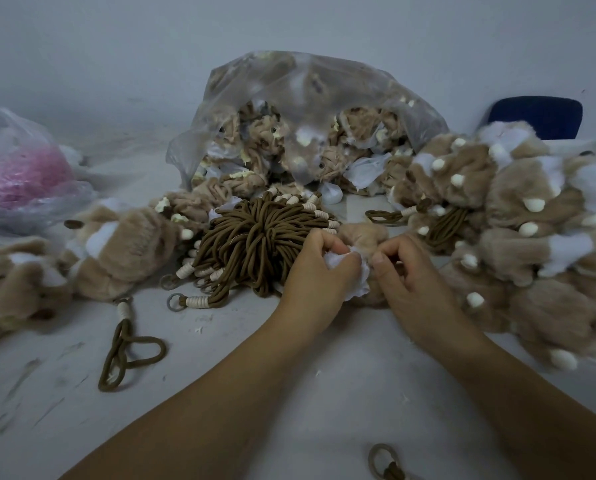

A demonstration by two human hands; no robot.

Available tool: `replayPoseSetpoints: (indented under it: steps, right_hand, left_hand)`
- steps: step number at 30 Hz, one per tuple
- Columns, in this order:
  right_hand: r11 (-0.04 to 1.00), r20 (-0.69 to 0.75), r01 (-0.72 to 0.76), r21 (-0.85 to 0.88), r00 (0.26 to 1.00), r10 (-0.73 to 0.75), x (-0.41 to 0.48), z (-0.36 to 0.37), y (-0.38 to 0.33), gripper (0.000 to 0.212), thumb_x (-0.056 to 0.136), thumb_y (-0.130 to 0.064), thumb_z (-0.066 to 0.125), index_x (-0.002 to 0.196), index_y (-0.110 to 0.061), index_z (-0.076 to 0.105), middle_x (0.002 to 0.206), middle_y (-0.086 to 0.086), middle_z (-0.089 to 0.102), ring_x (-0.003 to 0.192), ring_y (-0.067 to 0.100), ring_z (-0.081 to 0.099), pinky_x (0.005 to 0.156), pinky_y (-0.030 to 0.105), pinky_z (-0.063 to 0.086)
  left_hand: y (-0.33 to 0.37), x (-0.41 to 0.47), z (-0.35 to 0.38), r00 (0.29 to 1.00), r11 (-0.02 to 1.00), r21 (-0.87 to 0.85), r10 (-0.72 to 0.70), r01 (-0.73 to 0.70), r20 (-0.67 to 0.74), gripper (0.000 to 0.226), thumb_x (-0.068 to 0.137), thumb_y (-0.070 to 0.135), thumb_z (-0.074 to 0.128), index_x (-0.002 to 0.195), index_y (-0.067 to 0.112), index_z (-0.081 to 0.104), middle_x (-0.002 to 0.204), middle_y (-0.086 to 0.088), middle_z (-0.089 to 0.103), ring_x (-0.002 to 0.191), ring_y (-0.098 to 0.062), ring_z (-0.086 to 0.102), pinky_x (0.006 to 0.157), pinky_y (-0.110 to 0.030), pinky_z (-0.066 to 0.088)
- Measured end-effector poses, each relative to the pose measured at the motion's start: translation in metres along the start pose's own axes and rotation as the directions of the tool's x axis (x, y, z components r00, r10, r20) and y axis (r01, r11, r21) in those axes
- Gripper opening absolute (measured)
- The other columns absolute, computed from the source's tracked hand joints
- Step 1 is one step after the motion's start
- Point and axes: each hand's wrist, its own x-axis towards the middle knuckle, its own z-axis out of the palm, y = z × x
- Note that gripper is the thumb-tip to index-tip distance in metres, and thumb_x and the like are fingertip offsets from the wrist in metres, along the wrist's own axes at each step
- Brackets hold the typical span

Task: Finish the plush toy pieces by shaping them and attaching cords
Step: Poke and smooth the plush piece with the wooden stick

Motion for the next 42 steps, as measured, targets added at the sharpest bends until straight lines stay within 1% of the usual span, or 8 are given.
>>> replayPoseSetpoints:
  steps: [3,6,10,15,22,31,36,42]
  right_hand:
    - [1.000,0.016,0.005,0.004,1.000,-0.005,-0.001,0.001,0.000,0.013,0.095,-0.028,0.050,0.083,-0.026,0.051,0.089,-0.006,0.052,0.083,0.017,0.055,0.068,0.029,0.046]
    - [0.998,0.002,-0.047,0.038,0.999,0.047,-0.001,0.002,0.001,0.012,0.095,-0.032,0.048,0.087,-0.023,0.052,0.090,0.000,0.059,0.083,0.019,0.059,0.068,0.033,0.049]
    - [0.992,-0.041,-0.086,0.089,0.995,0.090,0.000,-0.002,0.004,0.012,0.098,-0.025,0.046,0.087,-0.027,0.051,0.073,-0.018,0.063,0.065,-0.005,0.057,0.054,0.010,0.043]
    - [0.990,-0.055,-0.103,0.094,0.993,0.108,0.000,-0.003,0.004,0.014,0.100,-0.026,0.044,0.087,-0.028,0.050,0.074,-0.024,0.061,0.064,-0.008,0.055,0.052,0.007,0.041]
    - [0.992,-0.059,-0.090,0.094,0.994,0.096,-0.003,0.000,-0.001,0.019,0.100,-0.024,0.040,0.084,-0.021,0.048,0.071,-0.010,0.053,0.060,-0.005,0.049,0.054,0.009,0.040]
    - [0.997,-0.033,-0.048,0.063,0.998,0.050,-0.002,-0.002,-0.001,0.018,0.101,-0.017,0.040,0.085,-0.016,0.049,0.080,-0.001,0.052,0.065,-0.002,0.046,0.060,0.009,0.039]
    - [0.987,0.012,-0.123,0.099,0.992,0.123,-0.001,-0.001,-0.001,0.012,0.096,-0.030,0.048,0.088,-0.021,0.050,0.088,-0.002,0.059,0.070,-0.003,0.055,0.060,0.011,0.045]
    - [0.988,0.035,-0.139,0.064,0.990,0.137,0.000,0.000,-0.001,0.016,0.096,-0.030,0.049,0.091,-0.015,0.051,0.091,0.005,0.060,0.076,0.007,0.058,0.061,0.014,0.047]
  left_hand:
    - [0.001,-0.004,-0.001,0.998,0.990,0.132,0.059,-0.057,-0.017,0.017,0.088,0.028,0.063,0.082,0.034,0.048,0.081,0.010,0.058,0.069,-0.005,0.060,0.057,-0.030,0.056]
    - [0.003,-0.007,0.001,0.989,0.965,0.220,0.146,-0.146,0.014,0.013,0.092,0.030,0.061,0.087,0.037,0.050,0.089,0.012,0.060,0.078,-0.003,0.062,0.059,-0.021,0.055]
    - [0.002,-0.009,0.003,0.952,0.906,0.292,0.300,-0.306,0.066,0.003,0.096,0.028,0.061,0.097,0.031,0.061,0.102,0.017,0.058,0.099,0.006,0.054,0.079,-0.009,0.045]
    - [0.003,-0.012,0.000,0.900,0.870,0.229,0.425,-0.436,0.097,0.015,0.099,0.019,0.057,0.112,0.022,0.065,0.102,0.022,0.061,0.103,0.006,0.057,0.086,-0.010,0.044]
    - [0.001,-0.008,0.002,0.971,0.964,0.121,0.234,-0.238,0.046,0.014,0.093,0.023,0.065,0.088,0.032,0.056,0.098,0.011,0.062,0.092,0.000,0.058,0.074,-0.011,0.047]
    - [0.002,-0.002,-0.001,0.991,0.999,0.025,-0.031,0.028,0.133,0.004,0.095,0.031,0.063,0.098,0.033,0.063,0.118,0.001,0.064,0.102,-0.011,0.063,0.082,-0.024,0.053]
    - [0.007,-0.001,-0.001,0.980,0.989,-0.005,-0.147,0.149,0.131,0.016,0.088,0.039,0.070,0.091,0.026,0.061,0.101,0.000,0.067,0.083,-0.009,0.063,0.055,-0.015,0.048]
    - [0.004,-0.001,0.003,0.989,0.991,0.088,-0.109,0.100,0.096,0.030,0.073,0.051,0.067,0.084,0.025,0.057,0.090,0.004,0.064,0.075,-0.005,0.056,0.057,-0.018,0.045]
